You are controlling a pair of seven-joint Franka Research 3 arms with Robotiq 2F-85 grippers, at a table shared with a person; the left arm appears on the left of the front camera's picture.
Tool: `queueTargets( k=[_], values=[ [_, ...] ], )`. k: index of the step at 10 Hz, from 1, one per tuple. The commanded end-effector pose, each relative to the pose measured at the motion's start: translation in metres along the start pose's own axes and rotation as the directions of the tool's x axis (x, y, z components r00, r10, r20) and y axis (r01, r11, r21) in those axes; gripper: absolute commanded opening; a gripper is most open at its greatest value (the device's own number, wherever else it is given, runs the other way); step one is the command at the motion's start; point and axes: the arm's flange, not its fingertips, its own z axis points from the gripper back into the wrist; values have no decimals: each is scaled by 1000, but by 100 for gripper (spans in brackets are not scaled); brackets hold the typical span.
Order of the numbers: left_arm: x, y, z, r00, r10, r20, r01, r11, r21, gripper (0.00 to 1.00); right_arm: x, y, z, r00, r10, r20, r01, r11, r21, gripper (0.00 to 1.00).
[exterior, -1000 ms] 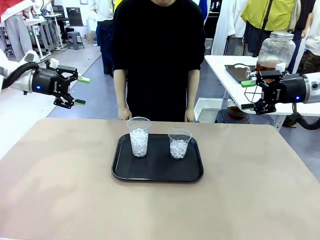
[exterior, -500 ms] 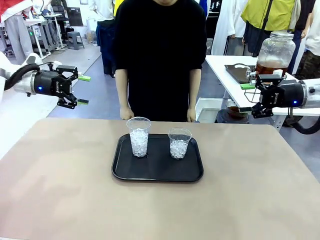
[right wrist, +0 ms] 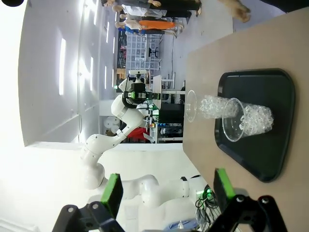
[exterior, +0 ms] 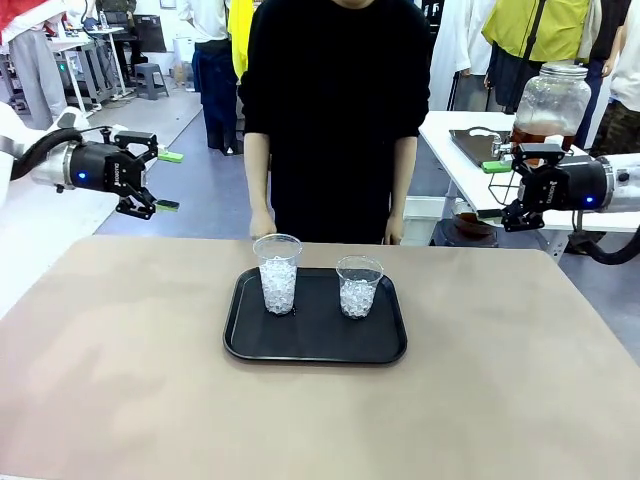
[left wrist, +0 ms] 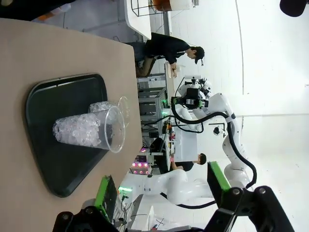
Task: Pour the drink into the iced cup.
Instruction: Pick up the iced cup indicated by the human and present it to them.
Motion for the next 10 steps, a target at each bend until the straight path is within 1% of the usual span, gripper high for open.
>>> queueTargets(
  k=[1, 10],
  values=[
    [0, -3, -1, 1000, -11, 3, 11, 1000, -5, 100, 0, -1, 1, 1000, -2, 2, 2, 1000, 2, 100],
    [0, -3, -1, 1000, -11, 3, 11, 1000, -5, 100, 0, -1, 1, 1000, -2, 2, 2, 1000, 2, 100]
  ],
)
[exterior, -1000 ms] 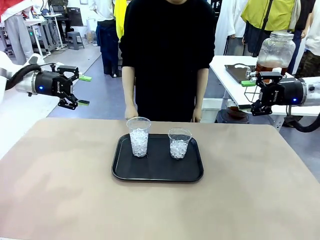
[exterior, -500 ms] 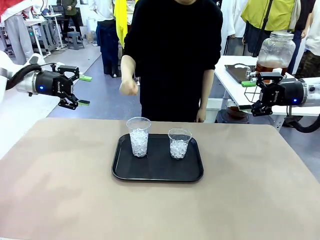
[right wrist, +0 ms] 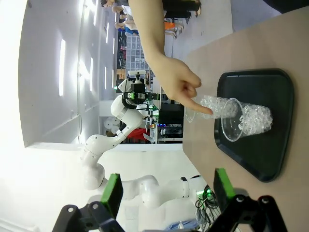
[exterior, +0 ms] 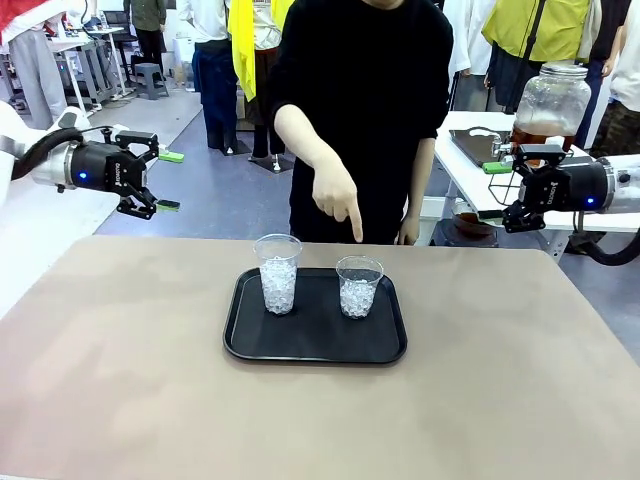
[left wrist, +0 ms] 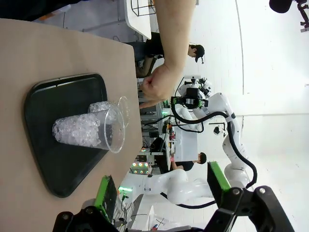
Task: Pour the drink into the iced cup.
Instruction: Pick up the iced cup indicated by the human and present it to them.
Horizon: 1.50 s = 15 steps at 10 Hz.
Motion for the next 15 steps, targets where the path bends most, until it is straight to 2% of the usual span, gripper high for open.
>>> queueTargets(
  k=[1, 9, 10, 11, 13, 14, 15],
  values=[
    [0, -2, 1, 1000, -9, 5, 9, 1000, -5, 100, 0, 1, -1, 1000, 2, -1, -2, 1000, 2, 100],
    [0, -2, 1, 1000, -9, 5, 9, 1000, -5, 100, 0, 0, 0, 1000, 0, 0, 0, 1000, 0, 100],
    [0, -2, 1, 1000, -9, 5, 9, 1000, -5, 100, -5, 4, -6, 994, 108, -35, -108, 994, -1, 100],
    [0, -2, 1, 1000, -9, 5, 9, 1000, -5, 100, -11, 6, -9, 968, 242, -66, -242, 970, 9, 100],
    [0, -2, 1, 1000, -9, 5, 9, 1000, -5, 100, -19, 2, -11, 890, 438, -130, -435, 899, 51, 100],
    [0, -2, 1, 1000, -9, 5, 9, 1000, -5, 100, -23, 0, -13, 832, 534, -150, -529, 845, 78, 100],
    [0, -2, 1, 1000, -9, 5, 9, 1000, -5, 100, -28, -2, -14, 749, 641, -168, -635, 767, 96, 100]
  ],
)
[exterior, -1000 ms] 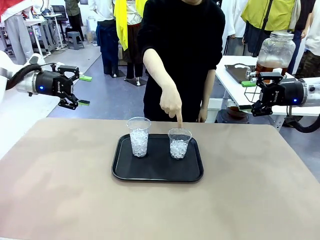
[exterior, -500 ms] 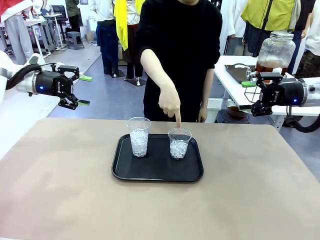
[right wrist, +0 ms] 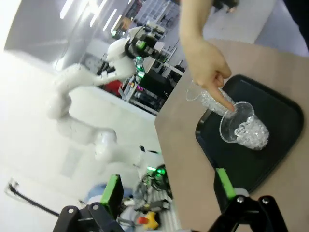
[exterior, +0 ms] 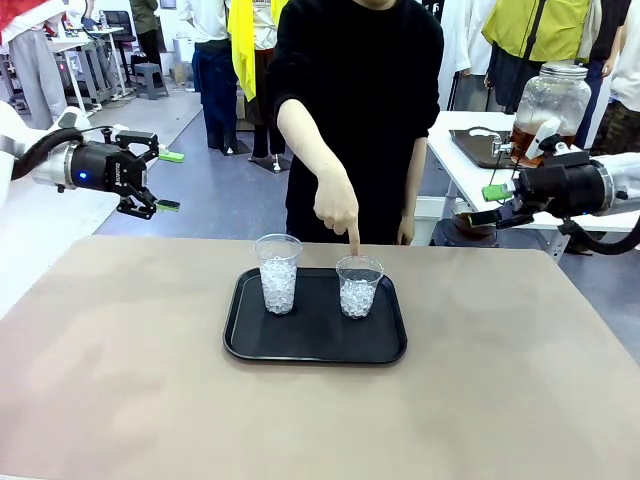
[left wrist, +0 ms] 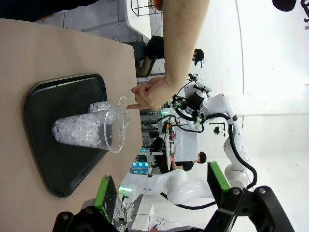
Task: Pour the drink into the iced cup.
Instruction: Pick up the iced cup indicated by the human and present it to them.
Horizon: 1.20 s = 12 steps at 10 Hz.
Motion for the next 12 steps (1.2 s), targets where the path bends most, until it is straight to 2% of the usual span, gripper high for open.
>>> queueTargets(
  k=[1, 3, 4, 5, 9, 10, 12],
  values=[
    [0, -2, 1, 1000, -9, 5, 9, 1000, -5, 100, -13, 0, 2, 981, 193, -6, -193, 980, 39, 100],
    [0, -2, 1, 1000, -9, 5, 9, 1000, -5, 100, -17, 0, 6, 966, 259, 17, -260, 963, 77, 100],
    [0, -2, 1, 1000, -9, 5, 9, 1000, -5, 100, -17, -2, 12, 982, 180, 52, -183, 981, 66, 100],
    [0, -2, 1, 1000, -9, 5, 9, 1000, -5, 100, -8, 1, 1, 974, 224, -11, -224, 974, 43, 100],
    [0, -2, 1, 1000, -9, 5, 9, 1000, -5, 100, -12, 0, 4, 976, 217, -2, -217, 975, 54, 100],
    [0, -2, 1, 1000, -9, 5, 9, 1000, -5, 100, -9, -3, 0, 931, 365, 12, -365, 931, -1, 100],
    [0, -2, 1, 1000, -9, 5, 9, 1000, -5, 100, -8, -23, -1, 836, 549, 26, -547, 836, -41, 100]
  ],
)
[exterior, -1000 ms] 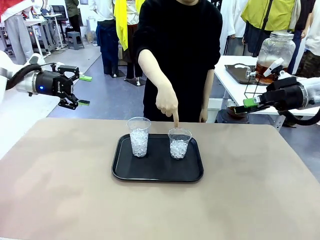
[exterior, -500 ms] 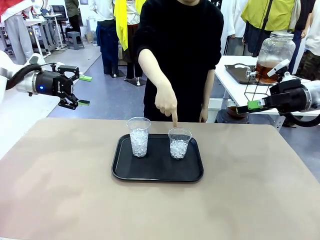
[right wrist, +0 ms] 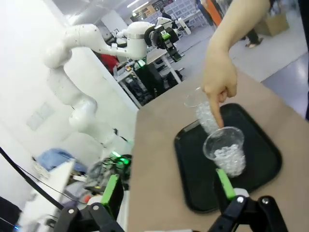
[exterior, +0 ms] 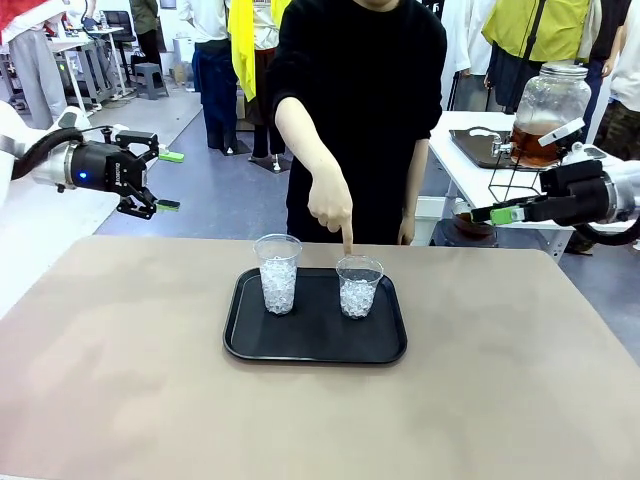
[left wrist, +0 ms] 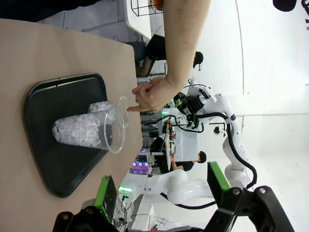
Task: Pour the drink into the iced cup.
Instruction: Pick up the iced cup indicated by the human and present it to them.
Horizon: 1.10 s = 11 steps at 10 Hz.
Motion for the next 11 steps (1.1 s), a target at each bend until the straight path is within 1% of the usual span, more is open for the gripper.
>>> queueTargets(
  k=[1, 2, 3, 4, 5, 6, 7, 8, 9, 10, 11],
  values=[
    [0, -2, 1, 1000, -9, 5, 9, 1000, -5, 100, -9, -24, -6, 973, 230, 27, -228, 971, -68, 100],
    [0, -2, 1, 1000, -9, 5, 9, 1000, -5, 100, -11, -33, -6, 954, 299, 30, -296, 952, -78, 100],
    [0, -2, 1, 1000, -9, 5, 9, 1000, -5, 100, -13, -40, -6, 928, 368, 55, -362, 928, -90, 100],
    [0, -2, 1, 1000, -9, 5, 9, 1000, -5, 100, -15, -49, -11, 910, 414, -10, -412, 902, -129, 100],
    [0, -2, 1, 1000, -9, 5, 9, 1000, -5, 100, -19, -61, -14, 890, 455, -17, -453, 880, -141, 100],
    [0, -2, 1, 1000, -9, 5, 9, 1000, -5, 100, -23, -71, -15, 885, 466, -7, -463, 877, -131, 100],
    [0, -2, 1, 1000, -9, 5, 9, 1000, -5, 100, -27, -82, -16, 893, 451, -9, -448, 885, -129, 100],
    [0, -2, 1, 1000, -9, 5, 9, 1000, -5, 100, -30, -88, -16, 900, 435, 18, -428, 893, -140, 100],
    [0, -2, 1, 1000, -9, 5, 9, 1000, -5, 100, -32, -92, -16, 902, 427, 65, -414, 897, -153, 100],
    [0, -2, 1, 1000, -9, 5, 9, 1000, -5, 100, -34, -93, -17, 907, 413, 84, -398, 905, -149, 100],
    [0, -2, 1, 1000, -9, 5, 9, 1000, -5, 100, -37, -85, -15, 911, 413, 12, -408, 903, -132, 100]
  ],
)
